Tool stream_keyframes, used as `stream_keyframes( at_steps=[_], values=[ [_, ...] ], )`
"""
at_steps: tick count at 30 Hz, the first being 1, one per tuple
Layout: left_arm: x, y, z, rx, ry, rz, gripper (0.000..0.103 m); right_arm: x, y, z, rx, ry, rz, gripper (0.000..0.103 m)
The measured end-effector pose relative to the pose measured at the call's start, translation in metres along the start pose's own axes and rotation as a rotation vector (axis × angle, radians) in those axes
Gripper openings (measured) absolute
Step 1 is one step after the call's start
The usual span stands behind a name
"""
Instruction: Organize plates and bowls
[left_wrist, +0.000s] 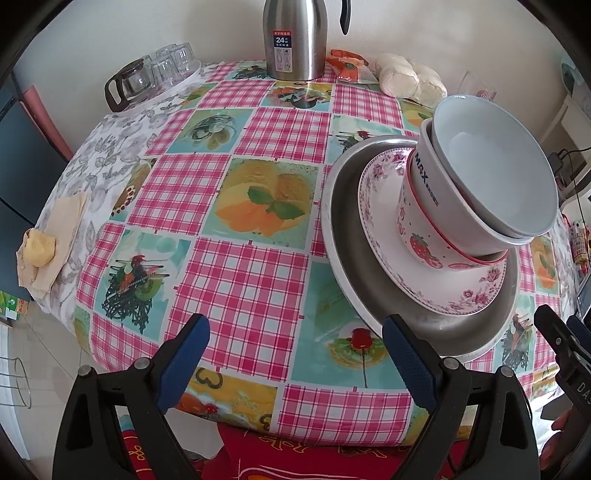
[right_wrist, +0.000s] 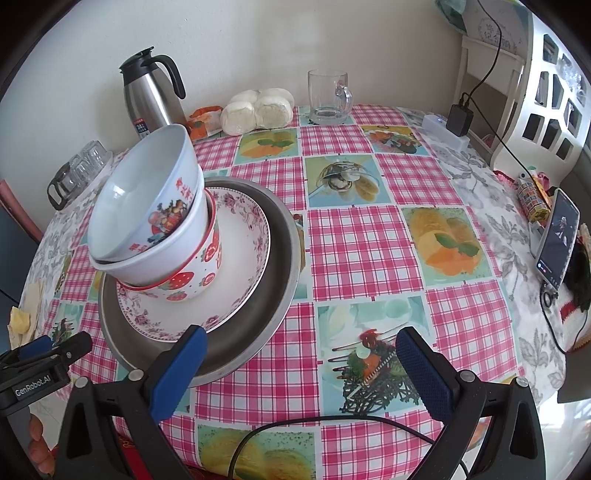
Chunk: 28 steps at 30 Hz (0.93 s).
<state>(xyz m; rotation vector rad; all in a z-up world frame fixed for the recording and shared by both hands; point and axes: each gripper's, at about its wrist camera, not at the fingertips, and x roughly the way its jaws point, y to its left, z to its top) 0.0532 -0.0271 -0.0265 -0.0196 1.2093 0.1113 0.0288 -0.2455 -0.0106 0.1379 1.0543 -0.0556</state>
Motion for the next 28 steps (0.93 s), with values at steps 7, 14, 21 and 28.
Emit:
stream_keyframes(
  at_steps=[7, 14, 21, 28],
  values=[
    [-0.0015, 0.0023, 0.0018, -0.007, -0.002, 0.012, 0.095, -0.0002, 0.0000, 0.0008, 0.001, 0.000, 0.000, 0.103],
    [-0.0014, 0.0009, 0.0016, -0.012, -0.004, 0.014, 0.095, 0.0007, -0.0003, 0.0008, 0.001, 0.002, 0.001, 0.103],
    [-0.0075, 0.0006, 0.0005, -0.020, -0.033, 0.024, 0.095, 0.0017, 0.0004, -0.0009, 0.000, 0.004, 0.003, 0.103],
    [-0.0078, 0.0004, 0.0003, -0.020, -0.035, 0.014, 0.095, 0.0017, -0.0001, 0.0003, 0.000, 0.005, 0.003, 0.103]
  ],
)
